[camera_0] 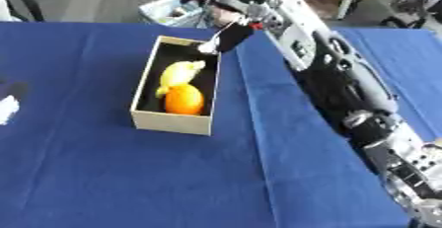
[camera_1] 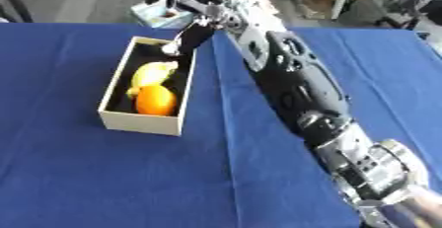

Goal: Pick up objects on the table and place them in the box.

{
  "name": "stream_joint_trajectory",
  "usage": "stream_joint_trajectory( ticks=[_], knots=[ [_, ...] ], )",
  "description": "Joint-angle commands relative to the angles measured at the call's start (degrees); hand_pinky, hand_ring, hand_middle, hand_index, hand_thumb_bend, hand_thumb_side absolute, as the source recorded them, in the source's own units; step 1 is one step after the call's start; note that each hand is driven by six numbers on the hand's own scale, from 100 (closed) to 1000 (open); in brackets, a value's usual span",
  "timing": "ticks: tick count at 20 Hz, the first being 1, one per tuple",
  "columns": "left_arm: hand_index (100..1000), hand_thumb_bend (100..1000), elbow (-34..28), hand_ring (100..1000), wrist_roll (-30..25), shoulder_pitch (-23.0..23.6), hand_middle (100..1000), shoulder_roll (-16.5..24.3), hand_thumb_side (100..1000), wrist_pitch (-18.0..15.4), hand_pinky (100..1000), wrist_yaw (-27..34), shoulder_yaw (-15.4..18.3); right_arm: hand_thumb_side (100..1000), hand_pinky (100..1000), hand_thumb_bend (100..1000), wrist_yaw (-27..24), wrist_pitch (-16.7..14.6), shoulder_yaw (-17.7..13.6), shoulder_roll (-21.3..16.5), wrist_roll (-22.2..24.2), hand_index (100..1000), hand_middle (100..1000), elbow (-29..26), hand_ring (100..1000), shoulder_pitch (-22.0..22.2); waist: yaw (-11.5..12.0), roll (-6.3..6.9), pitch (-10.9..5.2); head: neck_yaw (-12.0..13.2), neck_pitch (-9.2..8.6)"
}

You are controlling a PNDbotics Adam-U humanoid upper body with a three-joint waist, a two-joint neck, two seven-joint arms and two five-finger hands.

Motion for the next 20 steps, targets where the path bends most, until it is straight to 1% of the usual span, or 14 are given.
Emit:
stream_joint_trajectory(
  ticks=[1,4,7,10,13,15,18,20],
  knots=[
    [801,435,-0.79,570,0.43,-0.48,603,1.42,118,-0.02,545,0.22,0.87,458,703,421,-7.67,1.33,-0.95,-6.25,-4.29,845,795,-9.87,735,0.69,-0.33,0.24,-1.11,0.31,-0.83],
    [801,436,-0.78,570,0.55,-0.40,603,1.43,119,-0.02,545,0.23,0.97,449,687,417,-13.94,3.75,-4.20,-9.20,-10.05,820,781,-19.81,716,3.85,-0.64,0.27,-1.15,0.43,-1.06],
    [801,438,-0.82,570,0.72,-0.42,602,1.45,120,-0.01,545,0.27,1.10,432,683,435,-18.59,5.67,-8.34,-9.94,-16.71,808,778,-29.06,707,6.88,-0.75,0.43,-1.17,0.16,-1.32],
    [801,441,-0.87,570,0.79,-0.49,602,1.31,122,-0.01,545,0.35,1.16,420,689,447,-20.82,6.39,-12.38,-8.40,-22.71,807,783,-37.43,711,9.32,-0.74,0.69,-1.12,-0.11,-1.68],
    [801,443,-0.91,570,0.89,-0.56,602,1.13,125,0.01,545,0.44,1.23,415,705,462,-20.67,6.50,-15.71,-5.71,-26.85,817,799,-44.74,727,10.78,-0.74,0.97,-1.01,-0.40,-1.94],
    [801,445,-0.94,570,0.89,-0.64,602,1.05,126,0.02,545,0.49,1.21,423,716,475,-19.71,6.19,-17.23,-4.44,-28.49,826,812,-47.35,739,10.73,-0.71,1.12,-0.95,-0.60,-1.99],
    [801,447,-0.94,570,0.87,-0.73,602,0.94,128,0.04,546,0.58,1.17,432,724,477,-18.56,4.19,-18.93,-2.47,-30.71,829,818,-48.08,742,9.67,-0.65,1.25,-0.94,-0.85,-2.00],
    [801,448,-0.94,570,0.81,-0.77,602,0.92,129,0.04,545,0.63,1.12,433,724,475,-19.01,3.56,-19.80,-1.46,-32.09,831,820,-48.16,742,8.89,-0.60,1.31,-0.99,-0.84,-1.93]
  ],
)
